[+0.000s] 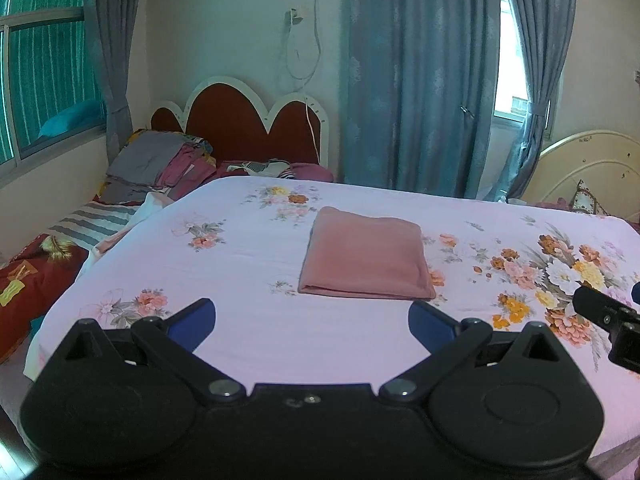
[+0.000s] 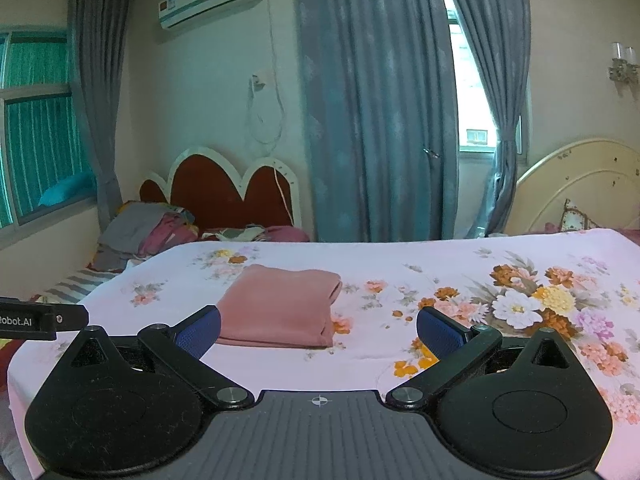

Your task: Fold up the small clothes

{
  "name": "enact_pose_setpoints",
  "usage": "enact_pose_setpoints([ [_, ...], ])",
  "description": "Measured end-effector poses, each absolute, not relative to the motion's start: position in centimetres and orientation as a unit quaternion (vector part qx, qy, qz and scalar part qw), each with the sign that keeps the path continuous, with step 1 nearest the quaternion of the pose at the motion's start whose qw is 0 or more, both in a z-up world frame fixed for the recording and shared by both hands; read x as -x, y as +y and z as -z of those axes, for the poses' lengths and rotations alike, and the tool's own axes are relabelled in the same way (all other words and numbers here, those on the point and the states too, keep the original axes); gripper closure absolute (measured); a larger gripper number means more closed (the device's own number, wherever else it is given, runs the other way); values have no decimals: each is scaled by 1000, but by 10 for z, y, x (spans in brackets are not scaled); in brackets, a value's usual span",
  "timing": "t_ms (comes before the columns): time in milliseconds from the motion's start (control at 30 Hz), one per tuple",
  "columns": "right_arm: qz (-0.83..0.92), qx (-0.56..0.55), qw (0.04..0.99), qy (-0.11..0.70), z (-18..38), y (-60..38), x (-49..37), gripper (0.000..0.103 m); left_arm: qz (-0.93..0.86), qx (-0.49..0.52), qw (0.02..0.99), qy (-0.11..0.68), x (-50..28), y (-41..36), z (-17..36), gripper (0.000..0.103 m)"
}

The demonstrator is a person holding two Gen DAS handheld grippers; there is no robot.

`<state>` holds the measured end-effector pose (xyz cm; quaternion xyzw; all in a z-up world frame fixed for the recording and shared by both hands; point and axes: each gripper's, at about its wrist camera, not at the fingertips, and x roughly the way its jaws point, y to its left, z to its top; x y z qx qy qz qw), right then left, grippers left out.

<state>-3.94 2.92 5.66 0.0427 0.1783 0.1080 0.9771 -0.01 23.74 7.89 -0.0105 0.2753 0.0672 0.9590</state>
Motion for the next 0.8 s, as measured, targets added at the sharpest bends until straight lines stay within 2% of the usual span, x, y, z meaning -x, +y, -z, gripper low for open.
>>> enact_pose_setpoints([
  [800,-117,-50,974,186,-57,16,27,0,-72,7,957,281,-4,231,-79,0],
])
